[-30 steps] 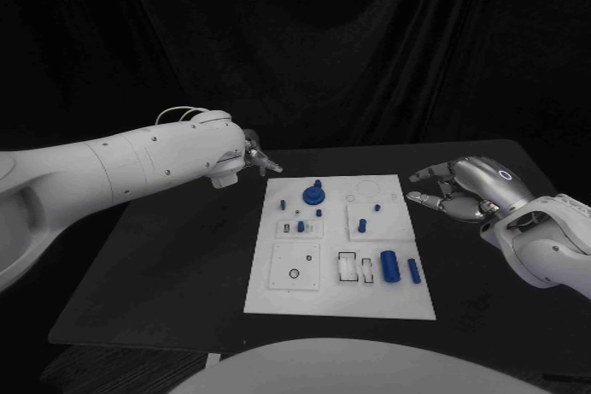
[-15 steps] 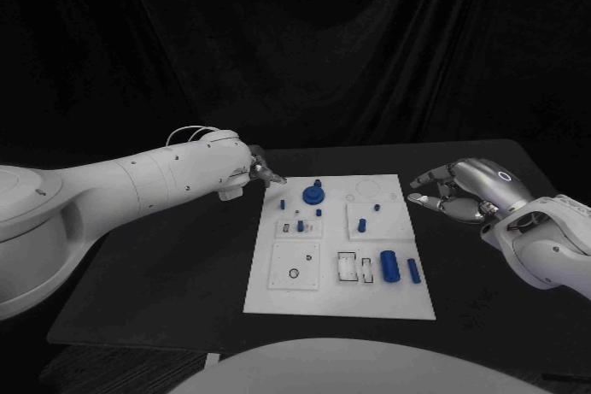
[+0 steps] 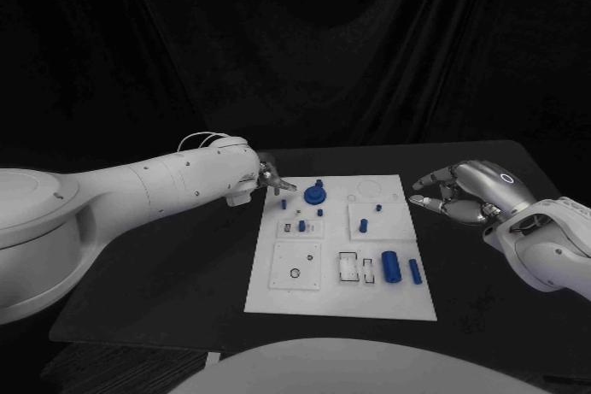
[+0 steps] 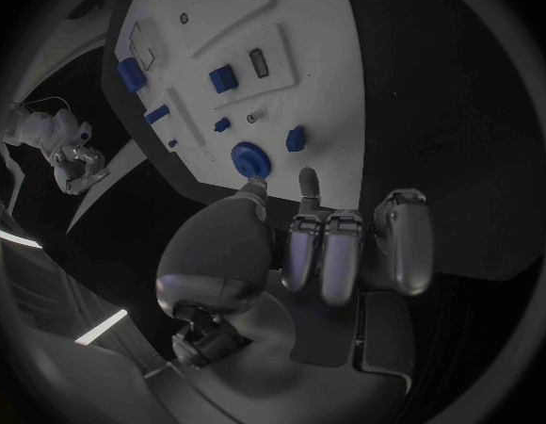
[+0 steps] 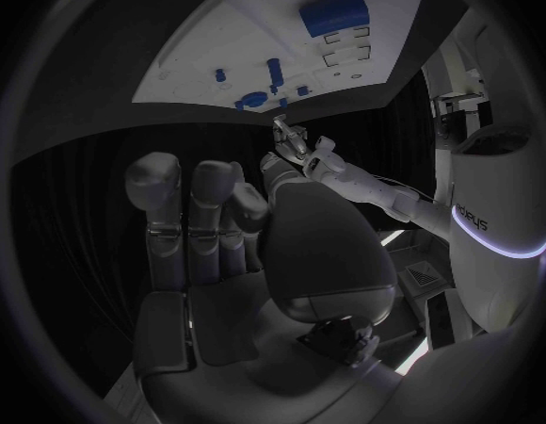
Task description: Assemble the parts on the task board
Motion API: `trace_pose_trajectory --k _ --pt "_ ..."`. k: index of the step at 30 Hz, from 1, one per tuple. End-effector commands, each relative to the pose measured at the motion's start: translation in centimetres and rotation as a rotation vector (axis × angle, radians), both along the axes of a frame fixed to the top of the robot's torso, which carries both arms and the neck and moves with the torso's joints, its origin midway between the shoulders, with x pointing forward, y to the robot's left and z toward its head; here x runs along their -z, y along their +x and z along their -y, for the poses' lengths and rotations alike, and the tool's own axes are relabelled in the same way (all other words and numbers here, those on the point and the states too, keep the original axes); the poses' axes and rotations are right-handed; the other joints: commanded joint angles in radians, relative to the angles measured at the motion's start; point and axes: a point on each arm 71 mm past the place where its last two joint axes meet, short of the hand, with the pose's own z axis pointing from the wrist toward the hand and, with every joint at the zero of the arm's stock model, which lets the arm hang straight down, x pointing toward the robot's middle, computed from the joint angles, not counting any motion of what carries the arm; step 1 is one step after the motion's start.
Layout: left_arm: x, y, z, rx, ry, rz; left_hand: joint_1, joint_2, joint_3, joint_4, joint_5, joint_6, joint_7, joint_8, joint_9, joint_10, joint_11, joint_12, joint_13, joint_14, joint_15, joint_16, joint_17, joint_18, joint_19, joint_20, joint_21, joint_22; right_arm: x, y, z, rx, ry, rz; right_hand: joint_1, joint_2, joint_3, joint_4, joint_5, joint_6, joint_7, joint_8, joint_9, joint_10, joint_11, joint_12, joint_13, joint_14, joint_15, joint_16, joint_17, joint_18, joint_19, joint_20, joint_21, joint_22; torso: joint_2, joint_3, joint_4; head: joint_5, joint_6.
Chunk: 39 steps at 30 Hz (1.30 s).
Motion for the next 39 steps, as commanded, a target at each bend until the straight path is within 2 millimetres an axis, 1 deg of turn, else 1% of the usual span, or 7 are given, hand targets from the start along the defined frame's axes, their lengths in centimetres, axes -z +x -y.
trace_pose_trajectory --k 1,9,15,19,25,30,39 --pt "0.5 -0.3 0.4 0.027 -0.003 -0.028 -0.009 0.003 -0.003 0.006 -0.005 0.003 0.003 -0.006 -0.002 0.106 0.005 0.003 0.262 0.104 0.006 0.003 0.263 -0.008 -0.008 0.002 -0.007 0.190 0.1 0.0 0.1 0.007 -0.004 -0.007 -0.011 0.001 -0.004 0.001 -0.001 0.000 0.002 -0.001 -0.002 -0.008 0.003 -0.021 -0.016 0.025 -0.003 0.015 0.011 0.008 0.010 -0.001 0.005 0.094 -0.002 0.0024 0.0012 0.000 0.000" --pt "1.1 -0.4 0.2 -0.013 0.020 -0.027 -0.008 0.004 -0.004 0.007 -0.004 0.002 0.004 -0.008 -0.002 0.106 0.005 0.003 0.262 0.104 0.007 0.003 0.263 -0.010 -0.004 0.002 -0.002 0.192 0.1 -0.1 0.0 0.003 -0.004 -0.007 -0.012 0.001 -0.004 0.002 -0.001 0.001 0.002 -0.001 -0.002 -0.006 0.003 -0.017 -0.013 0.025 -0.003 0.015 0.011 0.008 0.010 -0.001 0.007 0.094 -0.001 0.0014 0.0010 -0.002 0.000" --pt "1.3 -0.5 -0.1 -0.029 0.036 -0.038 -0.003 0.005 -0.004 0.004 -0.003 0.006 0.004 -0.005 0.002 0.106 0.006 0.003 0.262 0.104 0.007 0.003 0.263 -0.009 -0.006 0.003 -0.004 0.192 0.1 -0.1 0.1 0.003 -0.004 -0.007 -0.012 0.001 -0.004 0.002 -0.001 0.001 0.002 -0.001 -0.002 -0.006 0.003 -0.017 -0.013 0.025 -0.003 0.015 0.011 0.008 0.010 -0.001 0.007 0.094 -0.001 0.0017 -0.0005 0.001 0.000" --pt "1.5 -0.6 -0.1 -0.028 0.045 -0.054 -0.002 0.006 -0.004 0.004 -0.003 0.008 0.003 -0.004 0.005 0.106 0.006 0.003 0.262 0.104 0.008 0.003 0.263 -0.009 -0.007 0.004 -0.005 0.191 0.2 -0.1 0.1 0.002 -0.004 -0.008 -0.012 0.001 -0.004 0.002 -0.001 0.001 0.002 -0.002 -0.002 -0.006 0.004 -0.017 -0.012 0.025 -0.003 0.012 0.008 0.007 0.011 -0.001 0.007 0.094 -0.001 0.0014 0.0007 0.000 0.000" --pt "1.7 -0.7 0.0 -0.019 0.043 -0.063 0.014 0.016 0.001 -0.006 0.001 0.008 0.003 0.000 0.017 0.106 0.006 0.003 0.262 0.104 0.008 0.003 0.263 -0.008 -0.009 0.006 -0.008 0.191 0.2 -0.1 0.1 0.002 -0.004 -0.009 -0.012 0.001 -0.004 0.002 0.000 0.000 0.002 -0.002 -0.002 -0.005 0.003 -0.014 -0.011 0.026 -0.003 0.013 0.009 0.007 0.011 -0.001 0.008 0.095 -0.002 0.0017 0.0001 0.000 0.000" --pt "1.8 -0.8 0.1 -0.011 0.039 -0.067 0.024 0.021 0.006 -0.013 0.007 0.007 0.002 -0.001 0.023 0.106 0.006 0.003 0.262 0.104 0.009 0.003 0.263 -0.008 -0.010 0.006 -0.009 0.191 0.2 -0.1 0.1 0.001 -0.005 -0.010 -0.010 0.001 -0.003 0.001 0.001 -0.001 0.002 -0.003 -0.003 -0.004 0.004 -0.015 -0.011 0.026 -0.003 0.016 0.011 0.007 0.011 -0.001 0.008 0.095 -0.001 0.0024 0.0004 0.005 0.000" --pt "1.9 -0.8 0.4 0.003 0.035 -0.077 0.033 0.027 0.010 -0.019 0.016 0.011 0.001 0.001 0.029 0.106 0.005 0.003 0.262 0.104 0.009 0.003 0.263 -0.007 -0.010 0.007 -0.010 0.192 0.1 -0.2 0.0 -0.008 0.001 0.002 0.006 0.001 0.003 -0.009 0.003 0.000 0.002 -0.006 -0.004 -0.001 0.005 -0.016 -0.011 0.027 -0.002 0.022 0.013 0.006 0.011 -0.001 0.010 0.097 -0.001 0.0017 0.0002 0.005 0.000"
